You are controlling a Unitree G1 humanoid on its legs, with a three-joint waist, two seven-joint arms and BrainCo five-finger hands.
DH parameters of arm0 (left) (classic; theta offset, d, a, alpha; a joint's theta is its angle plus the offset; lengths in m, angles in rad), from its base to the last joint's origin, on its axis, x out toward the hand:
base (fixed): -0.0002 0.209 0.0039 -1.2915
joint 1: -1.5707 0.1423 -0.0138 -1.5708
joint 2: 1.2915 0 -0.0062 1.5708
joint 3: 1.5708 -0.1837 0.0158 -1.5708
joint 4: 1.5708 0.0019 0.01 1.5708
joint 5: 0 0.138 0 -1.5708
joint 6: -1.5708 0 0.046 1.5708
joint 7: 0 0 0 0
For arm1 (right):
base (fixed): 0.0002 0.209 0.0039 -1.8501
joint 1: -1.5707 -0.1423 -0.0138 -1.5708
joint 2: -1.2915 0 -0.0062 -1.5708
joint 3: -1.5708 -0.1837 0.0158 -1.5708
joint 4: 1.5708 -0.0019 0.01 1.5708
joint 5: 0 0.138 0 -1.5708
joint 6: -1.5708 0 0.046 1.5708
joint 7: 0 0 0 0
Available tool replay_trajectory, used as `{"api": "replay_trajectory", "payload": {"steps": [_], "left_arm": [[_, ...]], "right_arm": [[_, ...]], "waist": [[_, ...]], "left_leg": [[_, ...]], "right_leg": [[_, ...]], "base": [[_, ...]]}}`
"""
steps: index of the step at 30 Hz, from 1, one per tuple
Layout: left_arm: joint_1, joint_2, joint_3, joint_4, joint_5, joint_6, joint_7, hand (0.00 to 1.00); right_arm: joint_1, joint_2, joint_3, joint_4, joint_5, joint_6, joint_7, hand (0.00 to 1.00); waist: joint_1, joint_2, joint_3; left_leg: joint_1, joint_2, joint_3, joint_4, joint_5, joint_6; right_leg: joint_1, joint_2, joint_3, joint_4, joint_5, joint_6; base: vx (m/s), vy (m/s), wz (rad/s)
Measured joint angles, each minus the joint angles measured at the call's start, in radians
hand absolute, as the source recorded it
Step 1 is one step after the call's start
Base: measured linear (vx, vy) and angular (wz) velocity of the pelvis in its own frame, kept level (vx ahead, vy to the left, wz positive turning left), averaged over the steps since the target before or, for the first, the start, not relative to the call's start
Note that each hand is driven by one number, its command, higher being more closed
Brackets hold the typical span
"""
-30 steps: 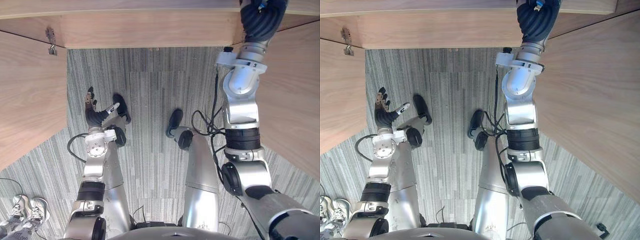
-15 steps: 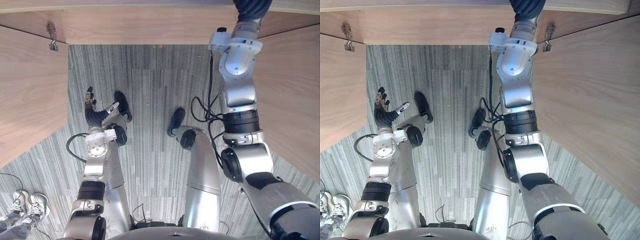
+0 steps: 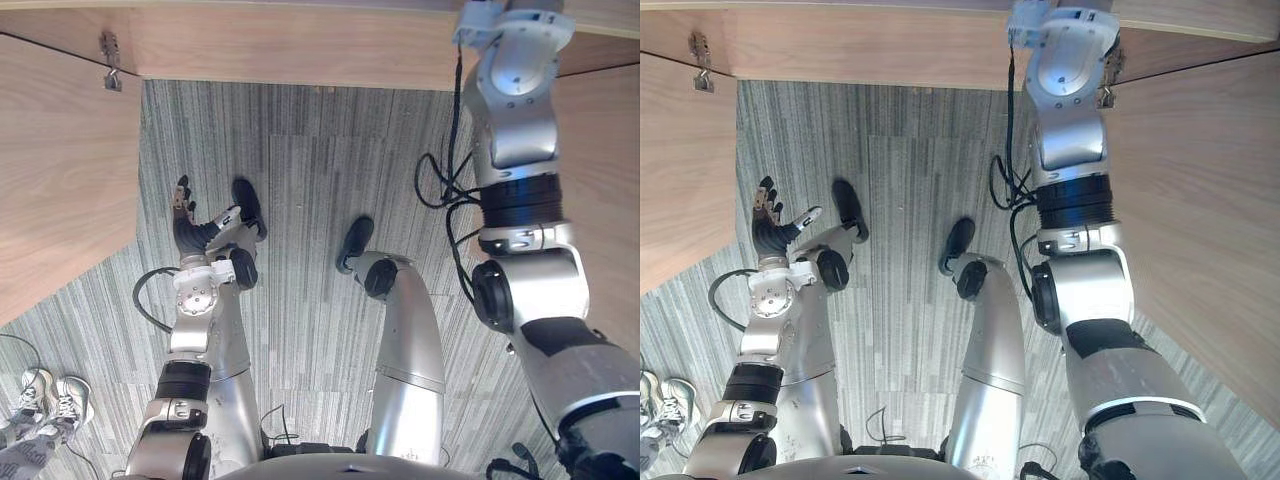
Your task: Walk over to the cabinet, pick up the folder, carry it to the office cabinet, place the folder inside the office cabinet, then close the office cabinet door
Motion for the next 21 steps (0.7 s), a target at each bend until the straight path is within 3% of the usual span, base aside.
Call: {"api": "replay_trajectory", "payload": {"steps": [12, 21], "left_arm": [[0.012, 0.001, -0.005, -0.002, -0.059, -0.006, -0.001, 0.00], [0.012, 0.017, 0.000, -0.002, -0.072, -0.006, -0.002, 0.00]], "right_arm": [[-0.072, -0.114, -0.012, 0.121, 0.212, 0.000, 0.001, 1.00], [-0.141, -0.119, 0.027, 0.198, 0.312, 0.008, 0.026, 1.00]], "waist": [[-0.001, 0.001, 0.000], [-0.005, 0.001, 0.000]], "left_leg": [[0.000, 0.000, 0.000, -0.003, 0.004, 0.002], [0.009, 0.001, 0.006, -0.017, 0.020, 0.005]], "right_leg": [[0.000, 0.000, -0.002, -0.002, 0.001, -0.001], [0.002, 0.002, -0.003, -0.014, 0.011, -0.007]], "base": [[-0.03, 0.000, 0.00], [0.00, 0.000, 0.00]]}}
